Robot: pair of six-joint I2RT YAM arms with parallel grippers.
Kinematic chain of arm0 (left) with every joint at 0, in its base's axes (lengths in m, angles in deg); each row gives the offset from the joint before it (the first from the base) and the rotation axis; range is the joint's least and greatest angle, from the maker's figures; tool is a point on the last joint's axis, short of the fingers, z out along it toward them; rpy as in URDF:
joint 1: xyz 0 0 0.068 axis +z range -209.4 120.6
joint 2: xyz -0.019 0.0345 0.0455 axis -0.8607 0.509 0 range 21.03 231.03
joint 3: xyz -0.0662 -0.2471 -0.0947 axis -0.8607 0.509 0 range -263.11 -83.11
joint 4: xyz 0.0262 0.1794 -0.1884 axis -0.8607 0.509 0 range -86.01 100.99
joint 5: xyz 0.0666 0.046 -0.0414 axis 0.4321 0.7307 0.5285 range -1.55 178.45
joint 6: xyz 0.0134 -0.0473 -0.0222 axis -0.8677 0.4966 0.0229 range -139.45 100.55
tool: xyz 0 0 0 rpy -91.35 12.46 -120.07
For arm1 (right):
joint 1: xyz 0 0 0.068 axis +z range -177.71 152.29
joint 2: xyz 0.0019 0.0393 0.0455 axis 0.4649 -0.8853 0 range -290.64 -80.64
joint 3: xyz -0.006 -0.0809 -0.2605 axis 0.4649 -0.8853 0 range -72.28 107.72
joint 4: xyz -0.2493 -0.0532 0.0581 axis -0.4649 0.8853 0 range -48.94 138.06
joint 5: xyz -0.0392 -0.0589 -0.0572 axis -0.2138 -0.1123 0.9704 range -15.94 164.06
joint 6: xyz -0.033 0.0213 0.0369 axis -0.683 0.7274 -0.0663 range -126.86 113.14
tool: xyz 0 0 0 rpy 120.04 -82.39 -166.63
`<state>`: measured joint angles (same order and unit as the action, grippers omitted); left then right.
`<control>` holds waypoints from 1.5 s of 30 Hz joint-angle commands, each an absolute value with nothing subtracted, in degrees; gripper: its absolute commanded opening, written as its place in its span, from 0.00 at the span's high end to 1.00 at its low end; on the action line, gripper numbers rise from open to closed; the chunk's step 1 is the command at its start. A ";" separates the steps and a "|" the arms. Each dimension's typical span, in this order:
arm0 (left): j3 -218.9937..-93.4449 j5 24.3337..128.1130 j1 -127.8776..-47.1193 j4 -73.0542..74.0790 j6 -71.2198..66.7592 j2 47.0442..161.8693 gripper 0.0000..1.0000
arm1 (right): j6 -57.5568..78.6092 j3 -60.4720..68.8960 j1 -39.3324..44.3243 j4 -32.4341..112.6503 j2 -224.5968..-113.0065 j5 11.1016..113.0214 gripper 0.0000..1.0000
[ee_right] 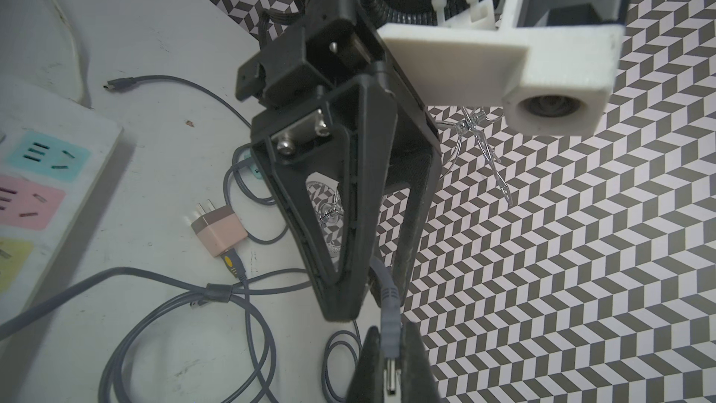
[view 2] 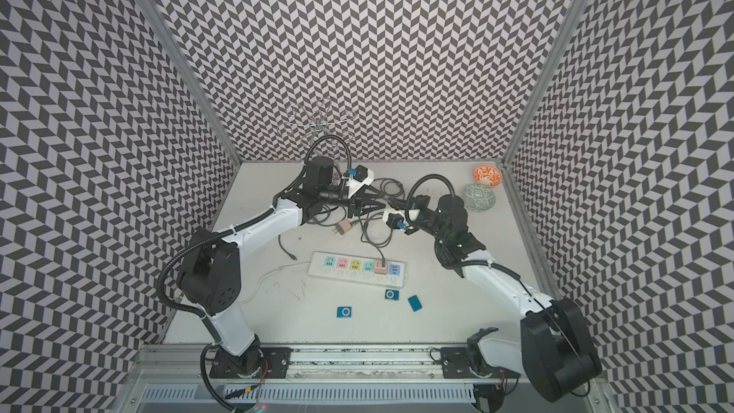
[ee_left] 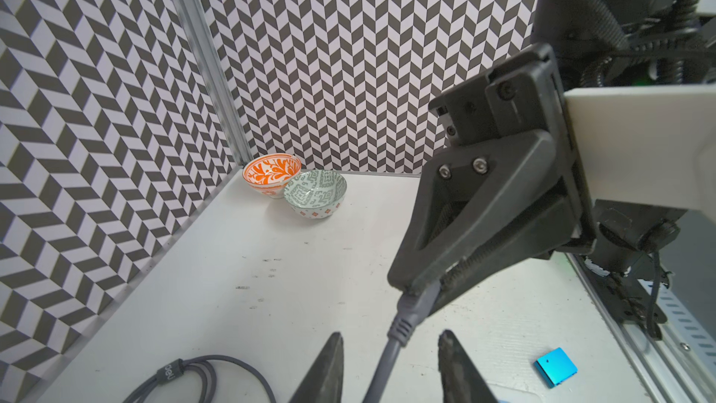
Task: Charge mp3
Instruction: Pick up the charging cable from the center of the board.
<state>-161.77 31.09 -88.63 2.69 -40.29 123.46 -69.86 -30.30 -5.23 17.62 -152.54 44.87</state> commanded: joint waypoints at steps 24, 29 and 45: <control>-156.74 40.15 -89.80 -0.38 -50.47 116.84 1.00 | -59.71 -30.26 -5.56 21.70 -149.20 49.50 0.64; -153.70 48.10 -91.41 -3.58 -57.25 114.63 1.00 | -48.08 -30.85 -10.32 25.26 -146.38 41.79 0.55; -143.99 65.95 -97.13 -17.22 -74.05 110.94 1.00 | -39.34 -20.77 -14.60 39.05 -154.49 20.98 0.53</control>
<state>-144.72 62.65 -96.68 -11.56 -69.93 112.99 -40.22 -22.28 -14.65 37.53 -153.21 27.45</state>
